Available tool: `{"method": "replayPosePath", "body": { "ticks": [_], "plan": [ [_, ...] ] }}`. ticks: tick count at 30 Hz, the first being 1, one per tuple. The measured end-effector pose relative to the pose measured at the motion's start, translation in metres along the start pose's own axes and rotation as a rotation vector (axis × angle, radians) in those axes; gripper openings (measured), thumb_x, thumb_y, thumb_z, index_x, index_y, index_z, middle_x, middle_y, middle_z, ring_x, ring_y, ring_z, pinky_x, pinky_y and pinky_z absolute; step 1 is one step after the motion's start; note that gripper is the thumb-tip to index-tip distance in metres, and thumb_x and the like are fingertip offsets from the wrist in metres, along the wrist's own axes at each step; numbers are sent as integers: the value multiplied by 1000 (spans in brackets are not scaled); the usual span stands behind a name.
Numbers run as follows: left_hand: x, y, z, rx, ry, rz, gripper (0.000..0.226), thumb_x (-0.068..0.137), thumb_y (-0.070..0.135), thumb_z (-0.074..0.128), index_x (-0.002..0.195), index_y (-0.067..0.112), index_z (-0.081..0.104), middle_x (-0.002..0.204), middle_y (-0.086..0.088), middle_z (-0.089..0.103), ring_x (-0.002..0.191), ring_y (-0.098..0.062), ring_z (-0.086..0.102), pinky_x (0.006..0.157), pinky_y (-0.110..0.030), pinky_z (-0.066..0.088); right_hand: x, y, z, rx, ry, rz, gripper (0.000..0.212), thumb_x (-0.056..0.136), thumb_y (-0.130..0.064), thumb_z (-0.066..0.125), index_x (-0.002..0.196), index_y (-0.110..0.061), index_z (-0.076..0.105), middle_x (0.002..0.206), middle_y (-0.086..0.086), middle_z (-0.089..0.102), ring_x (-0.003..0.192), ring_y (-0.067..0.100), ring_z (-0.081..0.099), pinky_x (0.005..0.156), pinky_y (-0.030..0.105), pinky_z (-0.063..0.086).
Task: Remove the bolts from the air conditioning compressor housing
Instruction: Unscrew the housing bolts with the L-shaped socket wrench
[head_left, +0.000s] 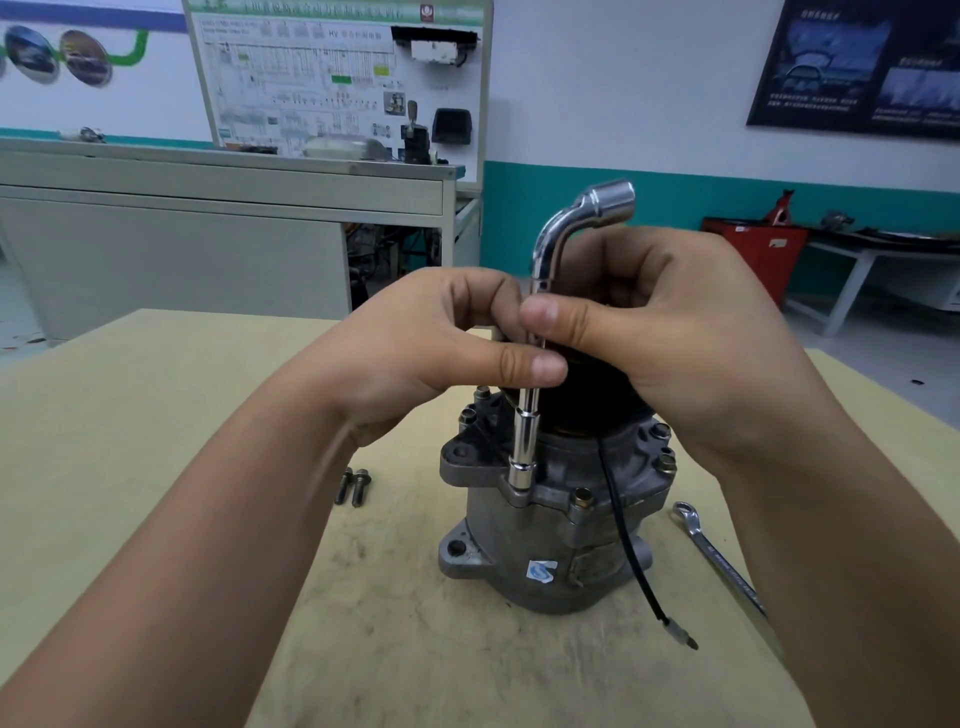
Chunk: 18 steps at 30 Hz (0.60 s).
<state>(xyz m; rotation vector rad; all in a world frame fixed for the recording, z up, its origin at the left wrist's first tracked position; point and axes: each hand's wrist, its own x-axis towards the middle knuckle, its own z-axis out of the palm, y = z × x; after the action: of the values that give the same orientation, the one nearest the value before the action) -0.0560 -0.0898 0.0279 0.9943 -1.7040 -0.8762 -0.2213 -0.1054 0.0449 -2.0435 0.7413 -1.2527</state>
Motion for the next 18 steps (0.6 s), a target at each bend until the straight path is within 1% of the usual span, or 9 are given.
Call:
{"method": "replayPosePath", "body": {
  "ticks": [2,4,5,7,9,11,14,16,18],
  "plan": [
    [0,0,0,-16,16,-3,36,58,12,75,81,-10,57,82,-5,65,83,-16,61,81,-29,50,0,1,-1,-14,-8,-6,12,73,-23,78,75,-17,69,75,7,70,75,26,67,73,47,56],
    [-1,0,-1,-40,-5,-5,22,61,10,74,80,3,70,89,-6,69,90,-18,63,88,-29,51,1,1,-2,-36,-22,-17,8,77,-22,75,80,-17,69,77,4,69,75,21,66,72,41,56],
    [-1,0,-2,-42,-16,-7,23,61,10,76,83,6,73,94,-8,71,95,-19,64,93,-31,49,1,1,-2,-47,-28,-22,8,78,-22,74,82,-18,69,78,1,68,76,18,66,73,38,55],
    [-2,-1,-4,-34,-34,-12,30,63,14,78,91,4,72,101,-8,71,102,-21,63,100,-37,46,2,0,-3,-60,-36,-24,10,80,-21,72,88,-15,70,82,-1,67,81,16,65,78,39,54],
    [-2,-2,-4,-45,-55,-22,28,68,14,75,95,7,73,101,-3,73,105,-19,64,103,-38,44,3,0,-3,-61,-52,-38,10,82,-17,70,90,-11,71,84,-2,66,84,16,64,82,41,53],
    [-2,-2,-4,-57,-61,-20,26,72,16,67,96,11,73,101,-1,73,105,-19,64,104,-38,43,3,0,-3,-66,-70,-59,8,84,-14,68,89,-10,71,84,-3,64,85,14,63,82,37,52],
    [-1,-4,-4,-47,-27,-15,29,70,18,66,95,3,71,98,-6,73,102,-20,64,102,-41,43,4,1,-4,-48,-79,-57,9,84,-13,67,91,-9,71,85,-4,64,85,12,63,79,30,51],
    [0,-7,-5,-31,-5,-17,40,69,17,67,99,-8,66,104,-15,71,107,-28,64,103,-41,44,3,2,-5,-45,-78,-40,11,83,-16,69,92,-10,72,85,-4,65,85,12,64,77,29,52],
    [0,-8,-5,-27,-2,-22,46,67,17,68,101,-14,62,108,-19,68,110,-30,62,103,-40,45,1,2,-7,-33,-83,-24,15,79,-21,74,92,-15,72,84,-1,68,81,14,66,75,31,55]
  ]
}}
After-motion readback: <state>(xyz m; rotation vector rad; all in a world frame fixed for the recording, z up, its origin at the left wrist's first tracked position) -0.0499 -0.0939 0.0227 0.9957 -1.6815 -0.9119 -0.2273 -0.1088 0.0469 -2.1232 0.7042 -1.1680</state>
